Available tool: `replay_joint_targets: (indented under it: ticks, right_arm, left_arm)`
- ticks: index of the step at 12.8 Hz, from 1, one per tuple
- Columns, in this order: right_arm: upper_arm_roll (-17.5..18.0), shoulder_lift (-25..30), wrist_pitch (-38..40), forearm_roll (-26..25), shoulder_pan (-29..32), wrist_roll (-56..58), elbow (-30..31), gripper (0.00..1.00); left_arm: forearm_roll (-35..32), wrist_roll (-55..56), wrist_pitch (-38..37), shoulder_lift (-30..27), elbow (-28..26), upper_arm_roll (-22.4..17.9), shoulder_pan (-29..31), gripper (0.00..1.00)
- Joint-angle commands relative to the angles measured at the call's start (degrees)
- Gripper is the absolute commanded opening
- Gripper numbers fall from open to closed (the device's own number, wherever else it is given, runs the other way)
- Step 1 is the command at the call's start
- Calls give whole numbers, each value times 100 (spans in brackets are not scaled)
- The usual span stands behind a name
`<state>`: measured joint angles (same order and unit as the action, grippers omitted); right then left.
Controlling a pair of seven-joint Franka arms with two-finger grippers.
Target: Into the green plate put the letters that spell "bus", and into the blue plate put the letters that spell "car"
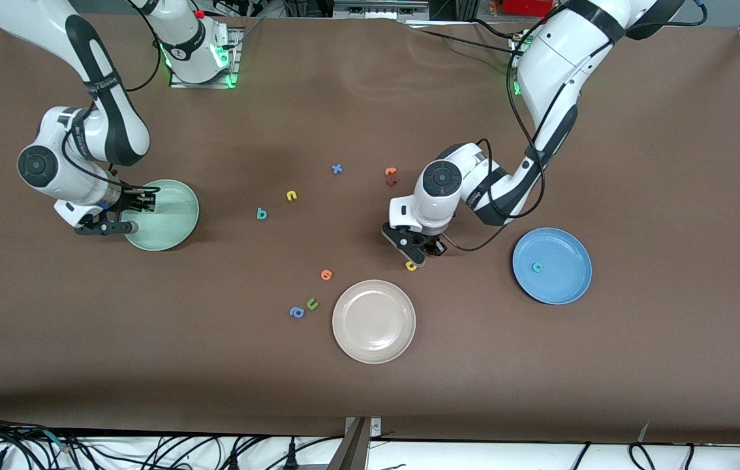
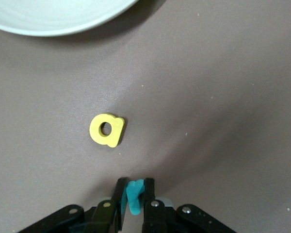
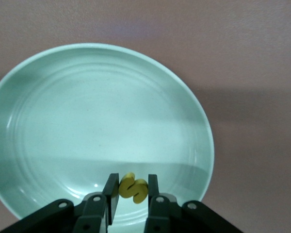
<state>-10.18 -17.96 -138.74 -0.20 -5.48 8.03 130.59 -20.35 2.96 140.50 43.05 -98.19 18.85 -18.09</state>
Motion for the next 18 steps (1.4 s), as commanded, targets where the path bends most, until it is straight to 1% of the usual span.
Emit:
replay_joint_targets:
  ticks: [1, 2, 4, 6, 7, 9, 10, 11, 12, 13, 14, 16, 17, 18]
  right_arm:
    - [16, -33, 40, 125, -6, 76, -130, 94]
    - [42, 11, 83, 134, -32, 32, -173, 99]
    - [95, 160, 302, 152, -75, -247, -244, 99]
    - [524, 362, 1003, 161, -76, -905, -506, 99]
    - [761, 398, 1189, 161, -76, -1344, -630, 99]
    - [1306, 416, 1209, 161, -76, -2354, -675, 99]
    - [1639, 407, 1139, 161, -76, -2907, -675, 98]
    - [1938, 372, 1008, 161, -76, -3356, -675, 98]
    - [2150, 328, 824, 161, -76, -3648, -675, 98]
    - [2317, 215, 631, 161, -76, -3825, -675, 98]
    - [2432, 100, 350, 161, -85, -3940, -657, 98]
    - [2573, -189, -116, 152, -102, -3958, -596, 95]
    - [2583, -286, -249, 135, -111, -3950, -587, 92]
    - [2574, -374, -398, 117, -198, -3950, -578, 88]
  left_arm:
    - [-206, 21, -547, -261, 36, -57, 25, 0]
    - [-206, -49, -828, -410, 45, -57, 60, 0]
    - [-189, -792, -1435, -717, 54, -31, 392, 0]
    - [-136, -1646, -1753, -841, 45, -13, 823, 1]
    - [-136, -2024, -1849, -894, 45, -22, 1034, 1]
    - [-144, -2902, -1877, -903, 10, -13, 1596, 4]
    - [-136, -3237, -1868, -877, 19, -13, 1807, 7]
    - [-127, -3310, -1868, -868, 19, -13, 1922, 18]
    - [-127, -3293, -1868, -868, 19, -13, 1932, 60]
    - [-127, -3319, -1868, -886, 28, -4, 1950, 83]
    - [-127, -3346, -1868, -894, 36, -4, 1941, 100]
    - [-5, -3189, -1868, -894, 80, 92, 1871, 100]
    - [222, -2892, -1868, -886, 89, 171, 1845, 100]
    - [312, -2541, -1868, -868, 107, 215, 1740, 100]
